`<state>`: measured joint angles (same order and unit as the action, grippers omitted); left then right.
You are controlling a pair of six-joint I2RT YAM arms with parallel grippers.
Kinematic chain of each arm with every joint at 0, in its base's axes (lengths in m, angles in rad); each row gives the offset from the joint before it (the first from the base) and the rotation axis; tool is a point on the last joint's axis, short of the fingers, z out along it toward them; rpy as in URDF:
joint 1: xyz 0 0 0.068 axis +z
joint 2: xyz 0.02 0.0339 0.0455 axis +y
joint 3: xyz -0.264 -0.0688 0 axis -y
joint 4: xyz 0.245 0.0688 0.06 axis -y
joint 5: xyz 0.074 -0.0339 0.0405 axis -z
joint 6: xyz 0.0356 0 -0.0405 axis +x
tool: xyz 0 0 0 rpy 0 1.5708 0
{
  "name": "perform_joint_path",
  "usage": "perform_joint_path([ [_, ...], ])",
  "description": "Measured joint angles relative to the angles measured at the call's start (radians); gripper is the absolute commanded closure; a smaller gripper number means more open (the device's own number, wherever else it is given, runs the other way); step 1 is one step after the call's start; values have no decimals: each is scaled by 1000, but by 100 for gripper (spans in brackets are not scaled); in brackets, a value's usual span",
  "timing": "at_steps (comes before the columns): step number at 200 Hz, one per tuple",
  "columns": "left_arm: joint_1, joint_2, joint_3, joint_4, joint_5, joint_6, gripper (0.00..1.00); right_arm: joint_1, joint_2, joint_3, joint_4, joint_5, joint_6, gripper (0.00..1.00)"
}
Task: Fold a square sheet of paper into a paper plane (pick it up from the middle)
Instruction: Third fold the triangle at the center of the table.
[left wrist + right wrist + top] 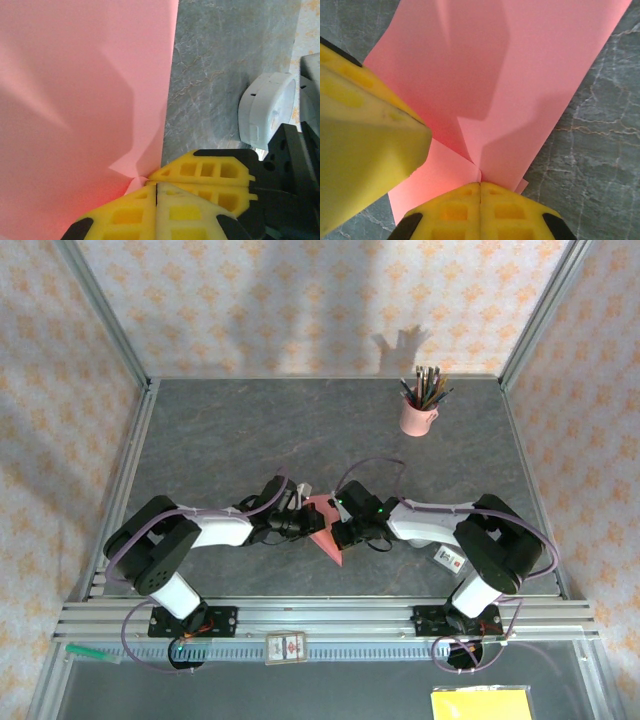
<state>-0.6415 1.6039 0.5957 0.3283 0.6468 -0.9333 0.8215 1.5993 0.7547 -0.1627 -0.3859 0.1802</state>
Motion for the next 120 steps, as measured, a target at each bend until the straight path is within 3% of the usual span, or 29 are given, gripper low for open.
perform_joint_path([
  [120, 0, 15, -16, -65, -37, 83, 100, 0, 0, 0, 1, -3, 0, 100],
])
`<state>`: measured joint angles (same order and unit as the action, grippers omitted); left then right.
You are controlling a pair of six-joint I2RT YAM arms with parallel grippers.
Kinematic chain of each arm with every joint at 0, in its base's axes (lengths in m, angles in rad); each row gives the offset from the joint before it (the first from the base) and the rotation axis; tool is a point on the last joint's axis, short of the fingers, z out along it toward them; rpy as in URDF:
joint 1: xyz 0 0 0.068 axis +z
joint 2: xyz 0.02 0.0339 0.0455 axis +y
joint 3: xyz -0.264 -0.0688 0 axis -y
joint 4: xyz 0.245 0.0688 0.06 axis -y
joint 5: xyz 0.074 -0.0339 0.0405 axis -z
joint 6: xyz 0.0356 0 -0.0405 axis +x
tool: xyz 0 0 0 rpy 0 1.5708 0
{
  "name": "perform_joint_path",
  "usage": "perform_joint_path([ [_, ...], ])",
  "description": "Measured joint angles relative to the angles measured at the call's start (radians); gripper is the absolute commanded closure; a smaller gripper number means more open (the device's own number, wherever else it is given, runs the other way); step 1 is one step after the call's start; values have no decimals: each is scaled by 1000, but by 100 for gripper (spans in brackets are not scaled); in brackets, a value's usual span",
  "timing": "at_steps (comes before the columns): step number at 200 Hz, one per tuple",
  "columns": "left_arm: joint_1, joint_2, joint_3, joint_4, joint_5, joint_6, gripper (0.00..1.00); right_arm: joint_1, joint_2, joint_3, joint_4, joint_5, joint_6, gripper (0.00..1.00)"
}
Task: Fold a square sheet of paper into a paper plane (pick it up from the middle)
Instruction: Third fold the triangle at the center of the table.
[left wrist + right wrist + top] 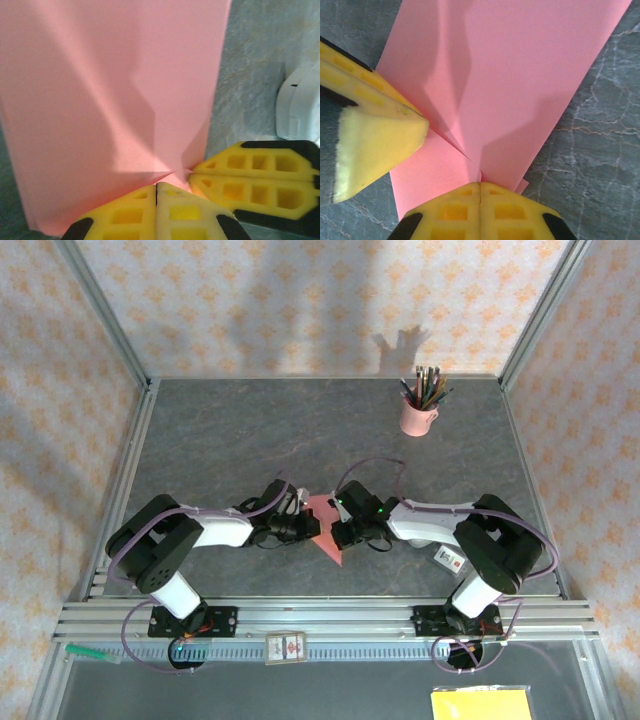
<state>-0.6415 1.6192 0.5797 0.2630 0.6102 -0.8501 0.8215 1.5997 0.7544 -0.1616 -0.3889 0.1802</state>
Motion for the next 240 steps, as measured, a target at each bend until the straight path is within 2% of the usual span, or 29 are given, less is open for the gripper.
perform_joint_path([
  [61, 0, 5, -7, -1, -8, 11, 100, 0, 0, -2, 3, 0, 3, 100],
  [141, 0, -90, -50, 27, -9, -40, 96, 0, -1, -3, 13, -5, 11, 100],
  [191, 31, -7, 74, 23, -8, -30, 96, 0, -4, -9, 20, -8, 14, 100],
  [240, 72, 135, 198, -45, -9, 65, 97, 0, -6, -11, 24, -10, 14, 100],
])
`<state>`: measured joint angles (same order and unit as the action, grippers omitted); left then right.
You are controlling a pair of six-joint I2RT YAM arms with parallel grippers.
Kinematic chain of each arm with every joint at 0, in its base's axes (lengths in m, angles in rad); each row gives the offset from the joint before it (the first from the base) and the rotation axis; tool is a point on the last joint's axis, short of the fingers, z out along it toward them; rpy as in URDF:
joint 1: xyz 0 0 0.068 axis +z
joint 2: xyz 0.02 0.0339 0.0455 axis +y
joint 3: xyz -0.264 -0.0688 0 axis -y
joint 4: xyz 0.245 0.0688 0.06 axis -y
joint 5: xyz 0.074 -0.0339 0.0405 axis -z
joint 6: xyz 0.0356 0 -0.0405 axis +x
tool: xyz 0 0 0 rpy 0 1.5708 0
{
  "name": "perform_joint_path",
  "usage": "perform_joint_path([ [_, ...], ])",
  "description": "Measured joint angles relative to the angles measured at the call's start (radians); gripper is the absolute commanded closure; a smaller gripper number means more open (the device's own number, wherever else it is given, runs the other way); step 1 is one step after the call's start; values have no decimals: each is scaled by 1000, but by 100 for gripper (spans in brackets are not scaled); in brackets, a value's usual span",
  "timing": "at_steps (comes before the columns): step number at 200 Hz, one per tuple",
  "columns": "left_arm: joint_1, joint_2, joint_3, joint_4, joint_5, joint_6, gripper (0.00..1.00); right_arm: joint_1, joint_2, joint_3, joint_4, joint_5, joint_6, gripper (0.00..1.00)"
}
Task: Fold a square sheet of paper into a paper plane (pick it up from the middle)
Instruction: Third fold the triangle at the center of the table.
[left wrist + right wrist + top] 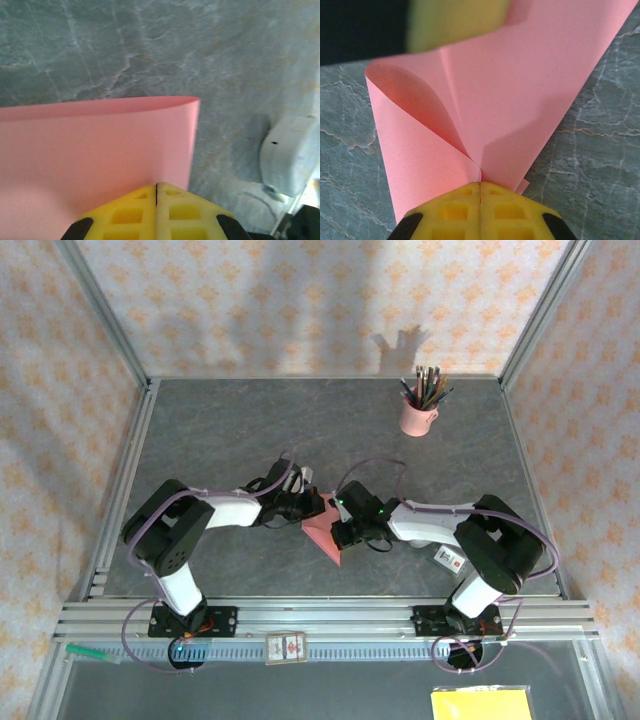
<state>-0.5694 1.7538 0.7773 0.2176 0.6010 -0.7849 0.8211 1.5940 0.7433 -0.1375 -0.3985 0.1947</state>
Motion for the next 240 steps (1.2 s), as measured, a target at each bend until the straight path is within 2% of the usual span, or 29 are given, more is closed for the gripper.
perform_joint_path([
  [78, 2, 49, 34, -43, -2, 106, 98, 0, -2, 11, -21, -3, 0, 100],
  [240, 2, 49, 33, -43, -2, 133, 98, 0, 19, 42, -57, 10, -16, 100],
])
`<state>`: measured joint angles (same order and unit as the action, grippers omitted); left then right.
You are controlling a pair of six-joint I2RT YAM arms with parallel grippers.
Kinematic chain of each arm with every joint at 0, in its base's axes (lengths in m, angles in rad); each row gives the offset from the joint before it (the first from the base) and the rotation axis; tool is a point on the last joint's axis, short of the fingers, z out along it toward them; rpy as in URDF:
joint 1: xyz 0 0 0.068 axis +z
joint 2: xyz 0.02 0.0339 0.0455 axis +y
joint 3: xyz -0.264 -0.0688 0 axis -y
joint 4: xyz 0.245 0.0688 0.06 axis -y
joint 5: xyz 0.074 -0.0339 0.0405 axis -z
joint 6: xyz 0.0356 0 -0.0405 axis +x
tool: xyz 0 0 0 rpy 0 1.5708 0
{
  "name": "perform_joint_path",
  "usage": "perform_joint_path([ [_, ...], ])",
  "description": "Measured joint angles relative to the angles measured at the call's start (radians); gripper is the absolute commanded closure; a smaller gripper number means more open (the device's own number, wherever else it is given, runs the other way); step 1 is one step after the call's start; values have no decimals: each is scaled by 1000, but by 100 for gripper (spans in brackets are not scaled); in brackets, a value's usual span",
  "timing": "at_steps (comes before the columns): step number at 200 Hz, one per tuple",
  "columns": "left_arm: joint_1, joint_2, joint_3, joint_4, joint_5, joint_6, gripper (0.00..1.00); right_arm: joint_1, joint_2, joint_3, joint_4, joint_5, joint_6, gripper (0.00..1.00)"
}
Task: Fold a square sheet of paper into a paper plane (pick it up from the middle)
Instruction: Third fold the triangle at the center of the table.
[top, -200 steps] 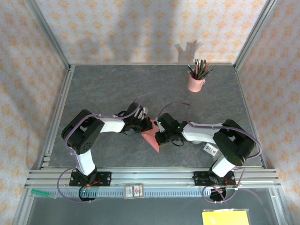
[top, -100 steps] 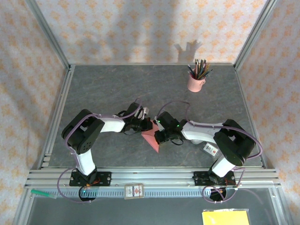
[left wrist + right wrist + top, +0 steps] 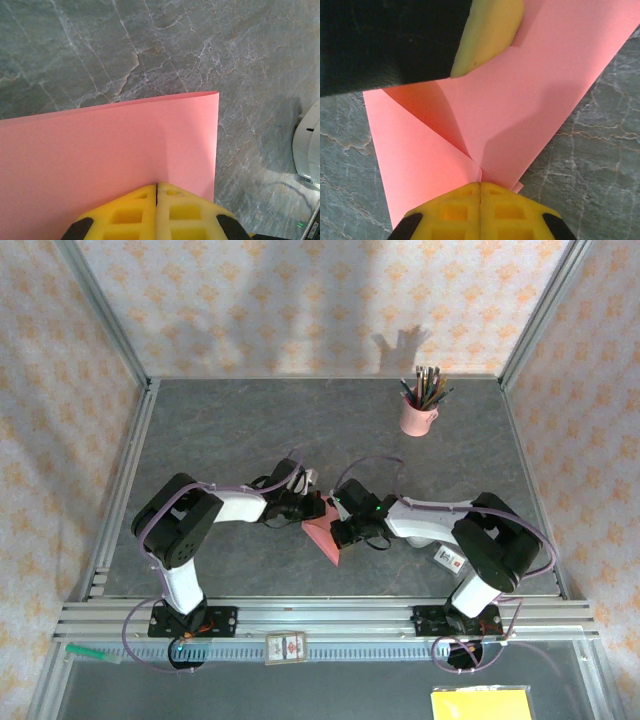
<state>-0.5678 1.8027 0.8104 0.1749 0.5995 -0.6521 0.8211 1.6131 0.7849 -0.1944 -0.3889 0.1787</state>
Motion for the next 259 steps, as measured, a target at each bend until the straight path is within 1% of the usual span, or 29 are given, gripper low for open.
perform_joint_path([
  [103, 0, 6, 21, -28, 0, 19, 98, 0, 0, 0, 0, 0, 0, 100],
  [259, 0, 6, 20, -27, 0, 22, 98, 0, 19, 25, -18, -3, -8, 100],
])
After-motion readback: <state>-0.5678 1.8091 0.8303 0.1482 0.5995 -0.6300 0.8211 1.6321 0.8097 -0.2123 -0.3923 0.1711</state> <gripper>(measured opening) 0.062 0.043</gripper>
